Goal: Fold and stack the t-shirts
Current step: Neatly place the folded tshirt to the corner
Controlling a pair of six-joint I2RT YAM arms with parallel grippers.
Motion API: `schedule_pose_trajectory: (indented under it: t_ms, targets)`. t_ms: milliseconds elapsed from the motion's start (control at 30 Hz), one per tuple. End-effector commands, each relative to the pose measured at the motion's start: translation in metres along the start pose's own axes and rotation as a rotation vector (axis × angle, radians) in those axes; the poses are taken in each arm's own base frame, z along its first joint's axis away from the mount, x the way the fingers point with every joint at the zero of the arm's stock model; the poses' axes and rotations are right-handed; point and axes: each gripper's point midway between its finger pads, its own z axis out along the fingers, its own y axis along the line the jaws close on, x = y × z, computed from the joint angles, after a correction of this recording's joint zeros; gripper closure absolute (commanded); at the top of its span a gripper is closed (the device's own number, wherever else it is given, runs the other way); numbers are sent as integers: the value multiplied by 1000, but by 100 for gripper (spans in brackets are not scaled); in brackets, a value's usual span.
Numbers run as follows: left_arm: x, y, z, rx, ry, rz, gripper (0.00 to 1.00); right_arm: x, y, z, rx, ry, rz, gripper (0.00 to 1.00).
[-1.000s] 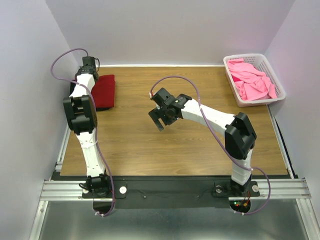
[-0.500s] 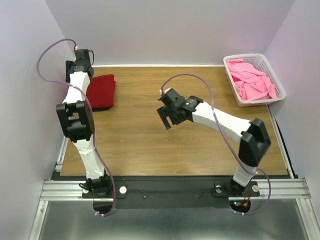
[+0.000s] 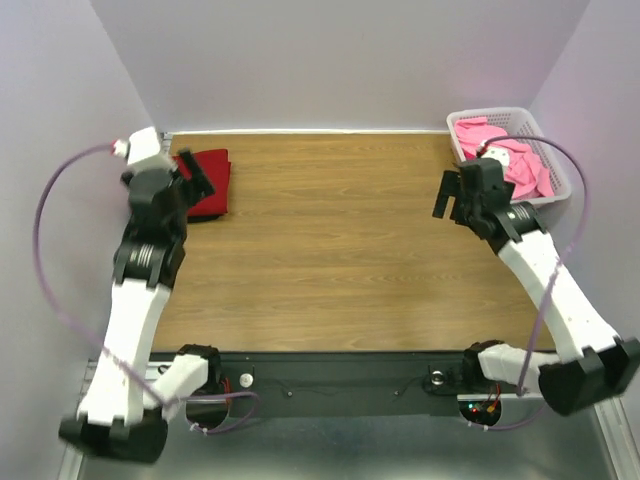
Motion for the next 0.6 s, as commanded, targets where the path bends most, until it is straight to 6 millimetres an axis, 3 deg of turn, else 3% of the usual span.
schedule_pose_trajectory:
  t_ms: [0,67,100,167,200,233,300,400,567]
  targets:
    - [-15,30,-65,-23,-171,-215,3,-34,-24,-49,-5,-213,139,0]
    - [-22,47,-93,-49,-238,-219,2,-43,-38,-66,13,-282,162,0]
    - [-31,56,-119,-36,-304,-237,1,-51,-46,-78,12,-336,191,0]
    - [-35,75,-150,-66,-366,-234,1,-63,-66,-108,12,-446,246,0]
    - [-40,80,-162,-70,-393,-246,1,-71,-77,-129,-13,-528,283,0]
    - [-40,85,-171,-76,-407,-246,1,-73,-76,-128,-15,-540,277,0]
    - [-45,96,-194,-80,-466,-242,1,-74,-91,-154,-52,-638,309,0]
    - [-46,108,-217,-90,-523,-255,1,-71,-106,-180,-89,-761,322,0]
    - [-39,125,-245,-82,-634,-345,1,-69,-113,-199,-119,-827,246,0]
